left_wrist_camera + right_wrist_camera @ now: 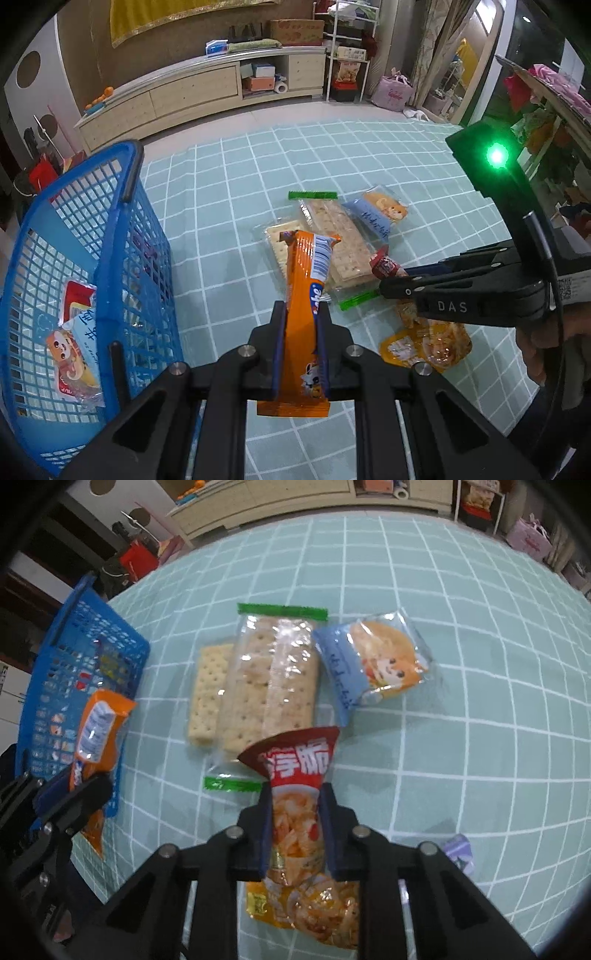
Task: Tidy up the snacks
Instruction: 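Carry the orange snack and red pouch over the basket with both grippers, then open both grippers to drop the orange snack and red pouch in, then move both grippers back toward the cracker packs and cake pouch, then grasp the cracker pack with left while right grasps the round cake pouch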
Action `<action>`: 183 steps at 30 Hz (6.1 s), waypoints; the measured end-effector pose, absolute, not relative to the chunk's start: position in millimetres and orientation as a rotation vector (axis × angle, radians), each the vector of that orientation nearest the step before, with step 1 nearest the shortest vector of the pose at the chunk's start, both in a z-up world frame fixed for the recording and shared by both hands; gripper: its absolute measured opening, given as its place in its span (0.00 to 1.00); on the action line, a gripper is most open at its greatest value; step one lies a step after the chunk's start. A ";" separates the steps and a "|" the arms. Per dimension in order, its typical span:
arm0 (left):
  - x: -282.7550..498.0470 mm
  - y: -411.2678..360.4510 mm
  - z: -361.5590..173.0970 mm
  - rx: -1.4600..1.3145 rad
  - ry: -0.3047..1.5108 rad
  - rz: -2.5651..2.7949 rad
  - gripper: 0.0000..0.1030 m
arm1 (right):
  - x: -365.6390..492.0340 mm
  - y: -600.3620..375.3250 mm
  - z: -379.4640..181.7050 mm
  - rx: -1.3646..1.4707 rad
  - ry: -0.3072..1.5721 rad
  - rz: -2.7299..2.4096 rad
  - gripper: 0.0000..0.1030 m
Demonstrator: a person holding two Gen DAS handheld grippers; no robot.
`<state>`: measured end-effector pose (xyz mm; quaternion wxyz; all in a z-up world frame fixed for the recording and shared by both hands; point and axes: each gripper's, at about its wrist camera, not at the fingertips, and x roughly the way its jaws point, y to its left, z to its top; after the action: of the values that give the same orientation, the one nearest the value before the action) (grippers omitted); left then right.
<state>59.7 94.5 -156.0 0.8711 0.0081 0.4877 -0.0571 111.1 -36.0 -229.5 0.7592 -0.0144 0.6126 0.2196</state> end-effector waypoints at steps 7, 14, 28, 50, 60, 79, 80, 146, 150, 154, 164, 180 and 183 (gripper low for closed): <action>45.5 95.9 -123.5 0.027 0.945 -0.126 0.13 | 86.6 -33.3 -178.2 -0.133 1.225 0.478 0.26; 21.2 120.9 -89.6 -0.002 0.866 -0.115 0.13 | 54.7 -17.5 -112.4 -0.119 1.088 0.538 0.26; -19.8 217.7 -55.0 -0.045 0.825 -0.024 0.13 | 26.8 71.2 -81.6 -0.204 0.981 0.688 0.26; 11.6 309.4 -97.0 -0.182 0.894 0.026 0.13 | 69.3 161.5 -113.8 -0.232 1.060 0.734 0.27; 48.8 312.1 -110.8 -0.173 0.907 0.001 0.13 | 94.3 177.5 -117.6 -0.261 1.037 0.708 0.27; 49.1 310.1 -100.8 -0.124 0.866 0.049 0.61 | 96.3 174.7 -102.4 -0.299 0.906 0.630 0.83; 46.9 310.4 -99.2 -0.127 0.861 0.049 0.62 | 94.1 170.6 -100.1 -0.295 0.911 0.629 0.83; 96.2 50.9 -148.6 -0.003 1.052 -0.132 0.84 | 93.1 -111.2 -140.7 -0.103 1.028 0.285 0.94; 111.8 43.3 -162.7 -0.006 1.085 -0.130 0.84 | 105.5 -120.3 -153.4 -0.067 1.042 0.275 0.94; 128.4 39.0 -178.2 -0.003 1.120 -0.108 0.84 | 120.5 -122.4 -166.4 -0.053 1.059 0.269 0.94; 163.9 33.0 -225.6 0.053 1.214 -0.020 0.84 | 140.0 -129.5 -195.0 -0.060 1.074 0.283 0.94; 164.6 -4.4 -245.0 0.148 1.214 0.016 0.57 | 140.0 -133.5 -187.7 -0.048 1.062 0.284 0.94; 159.5 1.4 -245.4 0.088 1.222 -0.003 0.56 | 140.2 -132.2 -187.7 -0.044 1.064 0.288 0.94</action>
<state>159.5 1.4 -245.4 0.8180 0.0412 0.5737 -0.0015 140.2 -132.2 -187.7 0.8516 -0.0209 0.5056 0.1369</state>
